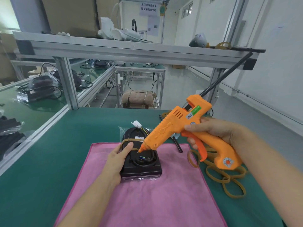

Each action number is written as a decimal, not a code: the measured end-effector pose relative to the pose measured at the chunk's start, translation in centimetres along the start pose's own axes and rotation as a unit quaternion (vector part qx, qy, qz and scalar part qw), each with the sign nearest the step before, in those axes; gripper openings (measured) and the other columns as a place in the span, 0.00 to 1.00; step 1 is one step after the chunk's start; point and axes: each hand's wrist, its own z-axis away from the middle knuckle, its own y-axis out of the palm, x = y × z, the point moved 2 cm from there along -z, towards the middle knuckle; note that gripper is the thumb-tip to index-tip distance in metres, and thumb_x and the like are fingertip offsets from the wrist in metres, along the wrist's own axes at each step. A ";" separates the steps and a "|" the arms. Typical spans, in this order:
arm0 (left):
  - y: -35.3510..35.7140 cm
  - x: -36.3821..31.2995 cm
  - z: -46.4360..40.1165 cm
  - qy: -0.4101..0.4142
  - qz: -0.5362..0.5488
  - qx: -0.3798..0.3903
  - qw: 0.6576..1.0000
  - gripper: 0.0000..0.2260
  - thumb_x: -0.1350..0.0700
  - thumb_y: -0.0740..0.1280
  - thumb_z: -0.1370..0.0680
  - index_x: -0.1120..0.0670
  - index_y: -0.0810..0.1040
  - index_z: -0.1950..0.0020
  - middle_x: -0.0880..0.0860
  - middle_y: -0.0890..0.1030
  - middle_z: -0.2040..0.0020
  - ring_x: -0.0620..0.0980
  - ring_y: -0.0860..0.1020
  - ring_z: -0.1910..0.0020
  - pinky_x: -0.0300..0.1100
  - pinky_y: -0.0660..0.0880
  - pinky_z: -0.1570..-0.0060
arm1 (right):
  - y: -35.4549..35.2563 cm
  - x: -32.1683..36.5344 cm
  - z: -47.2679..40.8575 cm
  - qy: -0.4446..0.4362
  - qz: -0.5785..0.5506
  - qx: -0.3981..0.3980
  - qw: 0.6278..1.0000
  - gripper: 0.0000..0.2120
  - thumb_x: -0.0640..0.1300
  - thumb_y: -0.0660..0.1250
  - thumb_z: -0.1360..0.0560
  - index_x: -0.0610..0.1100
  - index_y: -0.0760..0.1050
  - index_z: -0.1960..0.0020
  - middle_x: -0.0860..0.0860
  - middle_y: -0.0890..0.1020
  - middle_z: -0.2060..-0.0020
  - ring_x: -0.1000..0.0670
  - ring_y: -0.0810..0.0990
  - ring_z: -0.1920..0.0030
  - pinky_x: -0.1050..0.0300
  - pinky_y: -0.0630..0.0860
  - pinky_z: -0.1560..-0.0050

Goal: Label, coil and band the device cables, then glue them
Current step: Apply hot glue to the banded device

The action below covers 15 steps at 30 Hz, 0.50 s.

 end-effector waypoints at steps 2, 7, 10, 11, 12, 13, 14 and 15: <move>0.1 0.0 0.2 0.012 0.018 -0.003 1.000 0.11 0.55 0.70 0.24 0.54 0.81 0.42 0.60 0.85 0.51 0.60 0.84 0.55 0.52 0.82 0.56 | 0.1 -0.6 -0.3 -0.016 -0.034 -0.043 0.998 0.22 0.50 0.77 0.35 0.40 0.77 0.45 0.42 0.81 0.65 0.45 0.81 0.67 0.52 0.80 0.63; -0.3 0.1 0.7 0.054 0.097 -0.037 0.993 0.12 0.59 0.67 0.23 0.54 0.80 0.40 0.62 0.83 0.46 0.62 0.82 0.51 0.63 0.78 0.47 | 0.3 -2.5 -2.0 -0.035 -0.137 -0.209 0.968 0.23 0.57 0.73 0.35 0.40 0.78 0.50 0.45 0.83 0.65 0.47 0.84 0.67 0.57 0.79 0.69; -0.8 0.3 1.0 0.044 0.147 -0.049 0.987 0.15 0.58 0.65 0.24 0.56 0.77 0.37 0.64 0.80 0.40 0.67 0.77 0.43 0.70 0.69 0.39 | 0.2 -3.5 -3.0 -0.007 -0.191 -0.271 0.943 0.22 0.59 0.70 0.33 0.41 0.79 0.53 0.45 0.84 0.67 0.48 0.84 0.69 0.60 0.76 0.75; -0.9 0.2 1.1 0.037 0.159 -0.052 0.985 0.16 0.57 0.65 0.24 0.56 0.76 0.36 0.65 0.79 0.39 0.69 0.76 0.40 0.71 0.68 0.38 | 0.3 -3.9 -3.2 0.007 -0.196 -0.272 0.942 0.22 0.59 0.70 0.32 0.40 0.79 0.53 0.44 0.84 0.68 0.48 0.84 0.70 0.60 0.76 0.75; -0.9 0.2 1.2 0.032 0.165 -0.053 0.984 0.17 0.56 0.65 0.24 0.57 0.76 0.35 0.65 0.78 0.38 0.70 0.75 0.39 0.72 0.67 0.38 | 0.6 -4.4 -3.5 0.023 -0.194 -0.265 0.944 0.21 0.59 0.70 0.32 0.41 0.79 0.54 0.44 0.84 0.68 0.47 0.83 0.71 0.60 0.76 0.75; -0.9 0.0 1.4 0.031 0.168 -0.054 0.984 0.18 0.56 0.65 0.24 0.57 0.75 0.34 0.65 0.78 0.38 0.70 0.74 0.38 0.72 0.67 0.38 | 1.1 -5.1 -3.8 0.039 -0.192 -0.255 0.947 0.21 0.59 0.70 0.32 0.41 0.79 0.54 0.44 0.83 0.68 0.47 0.83 0.71 0.59 0.77 0.74; -0.8 -0.1 1.5 0.032 0.168 -0.054 0.984 0.18 0.56 0.65 0.24 0.57 0.75 0.34 0.65 0.78 0.38 0.70 0.75 0.38 0.72 0.67 0.38 | 1.6 -5.7 -4.3 0.052 -0.188 -0.247 0.949 0.21 0.59 0.70 0.32 0.40 0.78 0.54 0.44 0.83 0.68 0.47 0.83 0.70 0.58 0.78 0.73; -0.7 -0.2 1.7 0.036 0.166 -0.054 0.984 0.18 0.56 0.65 0.24 0.57 0.75 0.34 0.65 0.78 0.38 0.69 0.76 0.39 0.71 0.67 0.38 | 2.1 -6.4 -4.7 0.063 -0.189 -0.240 0.950 0.21 0.58 0.71 0.32 0.39 0.78 0.54 0.43 0.83 0.68 0.46 0.83 0.70 0.58 0.78 0.72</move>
